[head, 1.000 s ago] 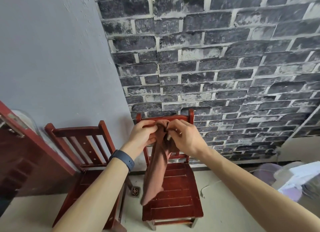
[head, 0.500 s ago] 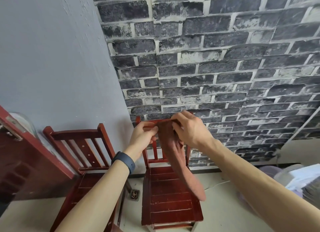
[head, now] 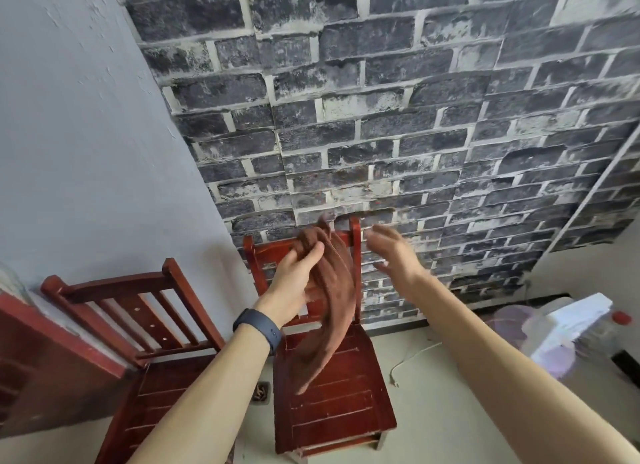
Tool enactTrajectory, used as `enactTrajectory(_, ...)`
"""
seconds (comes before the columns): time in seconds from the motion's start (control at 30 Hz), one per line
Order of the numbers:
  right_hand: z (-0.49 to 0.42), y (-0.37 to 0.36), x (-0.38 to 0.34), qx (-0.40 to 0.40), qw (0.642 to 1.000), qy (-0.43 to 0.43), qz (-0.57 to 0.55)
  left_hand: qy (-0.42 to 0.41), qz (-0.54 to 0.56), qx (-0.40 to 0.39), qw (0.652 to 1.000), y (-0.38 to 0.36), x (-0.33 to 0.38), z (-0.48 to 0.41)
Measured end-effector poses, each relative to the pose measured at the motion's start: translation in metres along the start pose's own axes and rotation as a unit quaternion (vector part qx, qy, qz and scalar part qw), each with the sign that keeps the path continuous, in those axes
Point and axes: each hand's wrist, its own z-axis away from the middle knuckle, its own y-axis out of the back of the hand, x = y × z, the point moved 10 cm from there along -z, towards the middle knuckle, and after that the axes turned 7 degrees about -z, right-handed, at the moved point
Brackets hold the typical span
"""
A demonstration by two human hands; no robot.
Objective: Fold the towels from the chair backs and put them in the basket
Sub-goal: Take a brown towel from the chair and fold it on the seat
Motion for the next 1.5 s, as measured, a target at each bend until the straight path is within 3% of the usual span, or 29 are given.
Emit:
enactTrajectory(0.1, 0.035, -0.004, 0.086, -0.105, 0.984, -0.107, 0.097, 0.065, 0.072, -0.006, 0.995, -0.001, -0.008, -0.005)
enactTrajectory(0.2, 0.046, -0.013, 0.095, -0.116, 0.989, -0.062, 0.069, 0.073, 0.045, 0.011, 0.996, 0.0, -0.026, -0.005)
enactTrajectory(0.33, 0.039, -0.009, 0.079, -0.039, 0.993, 0.022, 0.107, 0.114, -0.211, 0.11, 0.965, 0.009, -0.075, 0.017)
enactTrajectory(0.43, 0.042, -0.003, 0.1, -0.04, 0.994, 0.0, 0.101, 0.072, -0.33, 0.146, 0.93, 0.014, -0.091, 0.024)
enactTrajectory(0.57, 0.046, 0.011, 0.129, -0.034, 0.995, -0.076, 0.054, -0.035, -0.447, 0.172, 0.877, 0.022, -0.083, 0.03)
enactTrajectory(0.7, 0.046, 0.021, 0.135, 0.017, 0.995, -0.078, 0.063, -0.044, -0.495, 0.206, 0.843, 0.032, -0.091, 0.028)
enactTrajectory(0.77, 0.043, 0.034, 0.135, 0.081, 0.993, -0.083, 0.014, 0.002, -0.432, 0.248, 0.867, 0.047, -0.099, 0.028)
enactTrajectory(0.83, 0.042, 0.041, 0.14, 0.118, 0.985, -0.116, -0.053, 0.083, -0.191, 0.266, 0.941, 0.06, -0.121, 0.027)
enactTrajectory(0.87, 0.042, 0.043, 0.143, 0.129, 0.98, -0.133, -0.072, 0.122, -0.062, 0.251, 0.958, 0.056, -0.132, 0.027)
enactTrajectory(0.93, 0.041, 0.047, 0.148, 0.141, 0.972, -0.162, -0.091, 0.162, 0.057, 0.224, 0.959, 0.046, -0.138, 0.028)
enactTrajectory(1.0, 0.04, 0.046, 0.151, 0.137, 0.968, -0.182, -0.105, 0.154, 0.008, 0.203, 0.967, 0.042, -0.133, 0.026)
enactTrajectory(1.07, 0.038, 0.037, 0.147, 0.11, 0.973, -0.177, -0.102, 0.118, -0.137, 0.154, 0.971, 0.035, -0.119, 0.026)
enactTrajectory(1.17, 0.034, 0.029, 0.139, 0.081, 0.988, -0.127, -0.031, 0.05, -0.339, 0.096, 0.934, 0.024, -0.104, 0.024)
enactTrajectory(1.23, 0.034, 0.023, 0.131, 0.059, 0.991, -0.059, 0.103, 0.027, -0.409, 0.096, 0.907, 0.024, -0.098, 0.021)
enactTrajectory(1.33, 0.038, 0.008, 0.129, 0.004, 0.94, 0.022, 0.341, 0.032, -0.383, 0.126, 0.914, 0.031, -0.087, 0.019)
enactTrajectory(1.5, 0.045, -0.003, 0.126, 0.02, 0.895, 0.097, 0.434, 0.021, -0.274, 0.105, 0.956, 0.027, -0.073, 0.024)
